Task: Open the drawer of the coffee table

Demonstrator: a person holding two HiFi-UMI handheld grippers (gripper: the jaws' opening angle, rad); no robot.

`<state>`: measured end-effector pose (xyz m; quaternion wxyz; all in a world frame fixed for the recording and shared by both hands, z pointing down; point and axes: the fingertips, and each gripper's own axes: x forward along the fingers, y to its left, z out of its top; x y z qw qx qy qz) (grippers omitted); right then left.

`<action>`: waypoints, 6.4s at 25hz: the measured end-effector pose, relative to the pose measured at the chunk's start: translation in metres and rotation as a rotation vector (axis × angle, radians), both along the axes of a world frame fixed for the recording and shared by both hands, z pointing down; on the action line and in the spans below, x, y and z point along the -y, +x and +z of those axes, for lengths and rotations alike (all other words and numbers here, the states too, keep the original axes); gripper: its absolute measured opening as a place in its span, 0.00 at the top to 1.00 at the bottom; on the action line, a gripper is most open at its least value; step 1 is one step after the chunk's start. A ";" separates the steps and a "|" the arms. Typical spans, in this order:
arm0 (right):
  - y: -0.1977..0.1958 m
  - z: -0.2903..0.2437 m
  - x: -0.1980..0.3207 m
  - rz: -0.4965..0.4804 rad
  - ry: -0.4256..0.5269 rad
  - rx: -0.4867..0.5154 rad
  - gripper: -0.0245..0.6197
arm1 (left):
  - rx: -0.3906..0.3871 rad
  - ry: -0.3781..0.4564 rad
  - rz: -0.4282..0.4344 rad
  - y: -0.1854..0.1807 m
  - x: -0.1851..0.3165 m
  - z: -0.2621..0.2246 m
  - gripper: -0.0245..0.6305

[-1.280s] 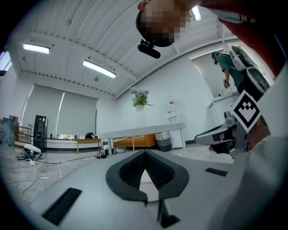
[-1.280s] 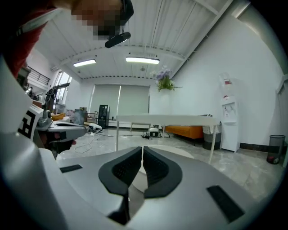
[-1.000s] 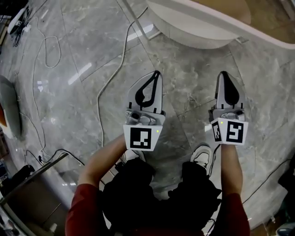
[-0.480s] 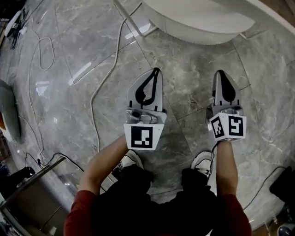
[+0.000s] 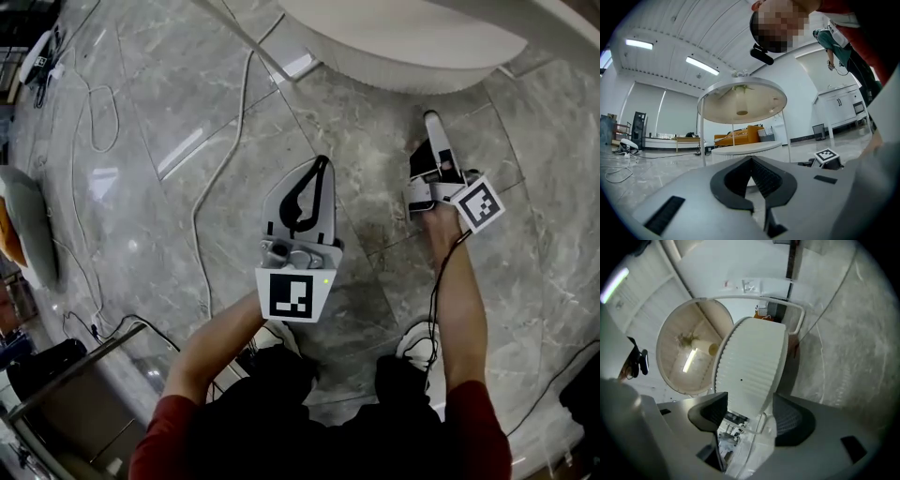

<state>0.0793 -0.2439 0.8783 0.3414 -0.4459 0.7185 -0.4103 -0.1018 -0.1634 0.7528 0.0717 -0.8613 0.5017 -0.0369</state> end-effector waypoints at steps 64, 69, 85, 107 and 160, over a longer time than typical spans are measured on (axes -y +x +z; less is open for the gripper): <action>0.011 0.000 -0.182 0.073 -0.107 0.077 0.55 | 0.029 -0.075 -0.013 -0.003 -0.037 0.011 0.94; 0.000 0.002 -0.192 0.134 -0.136 -0.592 0.55 | 0.044 -0.073 -0.015 -0.006 -0.040 0.015 0.94; -0.022 -0.036 -0.194 0.135 0.028 -1.187 0.92 | 0.050 -0.078 -0.020 -0.013 -0.043 0.012 0.94; -0.034 -0.465 -0.163 -0.002 -0.036 -1.201 0.93 | 0.114 -0.083 -0.045 -0.061 -0.042 -0.385 0.94; -0.054 -0.990 -0.145 0.273 0.285 -1.116 0.93 | -0.078 -0.005 -0.157 -0.090 -0.057 -0.860 0.94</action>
